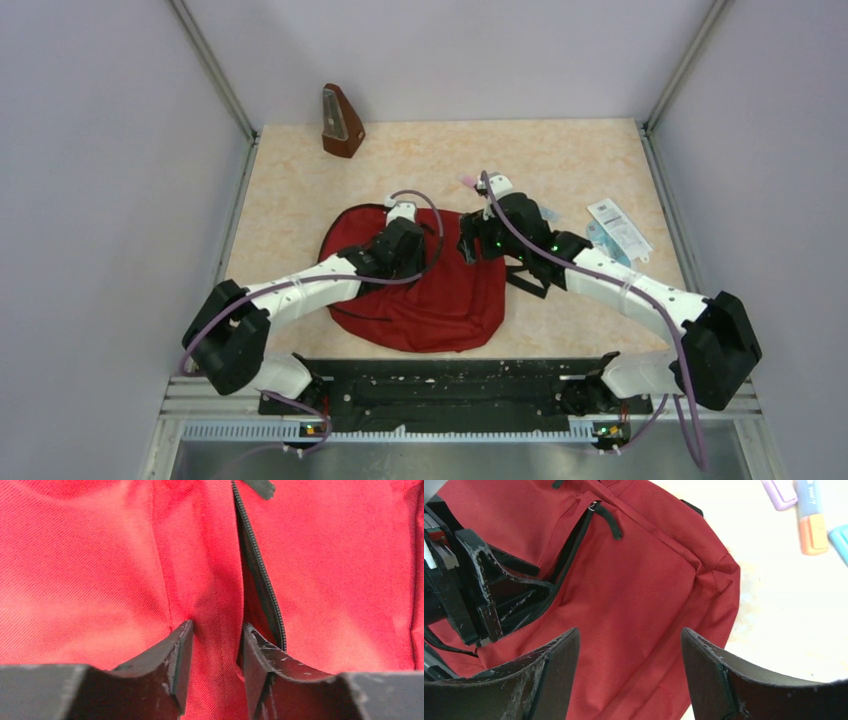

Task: Pack the student bag
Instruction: Adjust the student bag at the center of the board.

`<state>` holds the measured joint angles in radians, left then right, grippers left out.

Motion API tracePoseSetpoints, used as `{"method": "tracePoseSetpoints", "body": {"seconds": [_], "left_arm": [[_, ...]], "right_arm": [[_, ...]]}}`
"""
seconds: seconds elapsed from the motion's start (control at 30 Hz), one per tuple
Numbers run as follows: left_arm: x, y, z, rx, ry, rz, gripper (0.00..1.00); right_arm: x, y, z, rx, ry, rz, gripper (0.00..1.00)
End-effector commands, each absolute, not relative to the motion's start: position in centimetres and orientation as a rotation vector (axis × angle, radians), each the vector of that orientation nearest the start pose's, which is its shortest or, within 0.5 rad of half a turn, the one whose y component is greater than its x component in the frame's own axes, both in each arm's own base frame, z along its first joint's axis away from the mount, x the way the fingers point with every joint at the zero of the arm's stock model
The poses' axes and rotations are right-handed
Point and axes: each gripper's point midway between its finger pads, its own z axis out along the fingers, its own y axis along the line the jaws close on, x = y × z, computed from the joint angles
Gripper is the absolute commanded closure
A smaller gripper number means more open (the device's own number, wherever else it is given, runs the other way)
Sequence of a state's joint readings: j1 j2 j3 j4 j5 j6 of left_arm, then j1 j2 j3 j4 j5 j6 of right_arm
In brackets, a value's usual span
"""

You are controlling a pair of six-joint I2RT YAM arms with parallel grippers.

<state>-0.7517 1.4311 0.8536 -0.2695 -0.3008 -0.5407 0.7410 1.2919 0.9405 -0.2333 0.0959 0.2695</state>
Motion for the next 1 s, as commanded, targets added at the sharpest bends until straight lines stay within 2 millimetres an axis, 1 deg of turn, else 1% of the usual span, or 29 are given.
{"method": "tracePoseSetpoints", "body": {"seconds": [0.0,0.03,0.1,0.2,0.3,0.4,0.57,0.67,0.77,0.87,0.97], "left_arm": [[27.0,-16.6,6.3,0.060,2.418,0.034,0.61],[26.8,-16.0,6.2,0.044,2.415,0.056,0.65],[26.4,-15.5,6.3,0.024,2.406,0.048,0.70],[25.8,-16.0,6.4,-0.003,2.380,-0.059,0.76],[25.8,-16.8,6.9,-0.029,2.337,-0.164,0.80],[25.8,-17.1,7.1,-0.034,2.326,-0.200,0.83],[25.7,-17.2,7.0,-0.034,2.324,-0.213,0.92],[25.6,-17.3,6.8,-0.036,2.326,-0.228,1.00],[25.5,-17.3,6.7,-0.040,2.328,-0.234,1.00],[25.5,-17.4,6.8,-0.044,2.317,-0.250,1.00],[25.7,-17.4,7.1,-0.051,2.305,-0.258,1.00]], "right_arm": [[28.7,27.0,16.9,-0.427,2.135,0.573,0.29],[28.6,27.5,16.8,-0.422,2.137,0.593,0.29],[28.2,28.8,16.8,-0.416,2.137,0.632,0.30],[28.0,30.7,16.3,-0.359,2.158,0.661,0.33],[28.0,32.6,15.5,-0.278,2.184,0.691,0.36],[27.9,34.6,15.0,-0.252,2.194,0.746,0.37],[27.7,37.8,15.6,-0.259,2.164,0.846,0.37],[27.9,38.8,15.1,-0.251,2.174,0.856,0.37],[28.3,39.3,14.7,-0.239,2.188,0.843,0.38],[28.8,39.7,13.7,-0.246,2.210,0.809,0.40],[29.1,40.2,12.4,-0.264,2.238,0.784,0.45]]}}
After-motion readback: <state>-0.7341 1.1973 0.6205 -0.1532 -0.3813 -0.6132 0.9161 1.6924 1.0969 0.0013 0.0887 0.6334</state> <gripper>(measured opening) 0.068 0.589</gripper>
